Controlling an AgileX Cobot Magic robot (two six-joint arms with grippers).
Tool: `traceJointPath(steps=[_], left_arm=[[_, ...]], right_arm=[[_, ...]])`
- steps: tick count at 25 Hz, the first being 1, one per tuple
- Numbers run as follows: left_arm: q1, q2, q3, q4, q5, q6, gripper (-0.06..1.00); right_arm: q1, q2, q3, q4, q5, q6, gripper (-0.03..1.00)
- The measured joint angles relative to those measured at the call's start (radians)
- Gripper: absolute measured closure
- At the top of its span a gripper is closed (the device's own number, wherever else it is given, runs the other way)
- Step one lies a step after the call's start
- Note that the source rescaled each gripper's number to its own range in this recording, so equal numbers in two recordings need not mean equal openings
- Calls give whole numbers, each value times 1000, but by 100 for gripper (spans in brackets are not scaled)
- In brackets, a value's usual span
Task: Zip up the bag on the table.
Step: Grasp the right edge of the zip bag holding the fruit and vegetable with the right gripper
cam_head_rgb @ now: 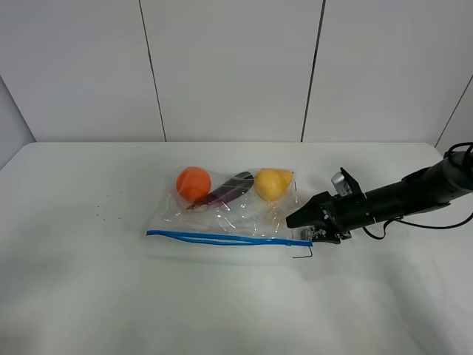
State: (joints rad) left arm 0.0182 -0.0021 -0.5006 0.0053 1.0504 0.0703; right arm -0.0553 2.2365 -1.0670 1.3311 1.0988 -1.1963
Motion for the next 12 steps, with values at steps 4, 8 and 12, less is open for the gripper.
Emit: traceJointPath(steps=[4,8,12], left_arm=[[0,0,0,0,0,0,2],[0,0,0,0,0,0,2],[0,0,0,0,0,0,2]], right_arm=[[0,3,0,10,13,0,19],[15,3,0,17,16,-4,19],[23,3,0,23,16,-19,19]])
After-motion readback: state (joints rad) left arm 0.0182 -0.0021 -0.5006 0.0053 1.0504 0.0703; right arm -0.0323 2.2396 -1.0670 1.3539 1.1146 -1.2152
